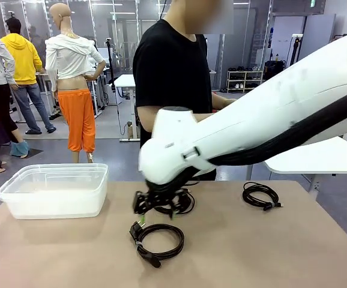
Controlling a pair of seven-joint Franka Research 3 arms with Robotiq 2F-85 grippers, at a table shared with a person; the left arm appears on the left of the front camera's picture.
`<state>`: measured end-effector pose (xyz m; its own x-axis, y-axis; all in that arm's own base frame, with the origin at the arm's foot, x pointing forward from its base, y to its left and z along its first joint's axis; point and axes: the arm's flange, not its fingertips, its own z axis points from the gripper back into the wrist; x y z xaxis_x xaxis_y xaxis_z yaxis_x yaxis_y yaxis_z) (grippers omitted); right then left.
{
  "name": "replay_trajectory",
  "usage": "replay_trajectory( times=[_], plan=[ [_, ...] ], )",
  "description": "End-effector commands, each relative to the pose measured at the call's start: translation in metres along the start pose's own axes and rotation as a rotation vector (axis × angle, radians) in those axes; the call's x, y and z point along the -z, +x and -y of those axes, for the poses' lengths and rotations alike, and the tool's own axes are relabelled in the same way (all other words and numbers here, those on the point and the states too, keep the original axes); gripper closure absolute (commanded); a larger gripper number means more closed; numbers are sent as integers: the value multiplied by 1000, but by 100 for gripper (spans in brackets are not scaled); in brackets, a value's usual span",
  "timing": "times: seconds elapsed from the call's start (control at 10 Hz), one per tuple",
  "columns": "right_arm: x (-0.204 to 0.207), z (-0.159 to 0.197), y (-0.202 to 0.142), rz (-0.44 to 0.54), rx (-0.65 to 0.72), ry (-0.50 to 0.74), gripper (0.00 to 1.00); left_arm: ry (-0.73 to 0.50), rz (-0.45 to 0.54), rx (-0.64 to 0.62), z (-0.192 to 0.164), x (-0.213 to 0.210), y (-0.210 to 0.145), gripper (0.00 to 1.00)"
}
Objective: Organize and store the cables.
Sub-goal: Place the Power Cable into the Organizing box.
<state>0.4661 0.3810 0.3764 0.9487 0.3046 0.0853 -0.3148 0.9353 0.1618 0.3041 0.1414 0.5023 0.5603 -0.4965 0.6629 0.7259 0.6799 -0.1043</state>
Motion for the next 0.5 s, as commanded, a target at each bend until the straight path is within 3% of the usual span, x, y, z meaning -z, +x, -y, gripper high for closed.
replay_trajectory(
  times=[0.0, 0.2, 0.4],
  plan=[
    [-44, 64, -52, 57, 32, 48, 0, -7, 12, 4, 0, -1, 0, 0],
    [-72, 118, -93, 52, -2, 56, 0, -7, 12, 4, 0, -1, 0, 0],
    [-111, 193, -134, 115, 13, 68, 0, -7, 12, 4, 0, -1, 0, 0]
  ],
)
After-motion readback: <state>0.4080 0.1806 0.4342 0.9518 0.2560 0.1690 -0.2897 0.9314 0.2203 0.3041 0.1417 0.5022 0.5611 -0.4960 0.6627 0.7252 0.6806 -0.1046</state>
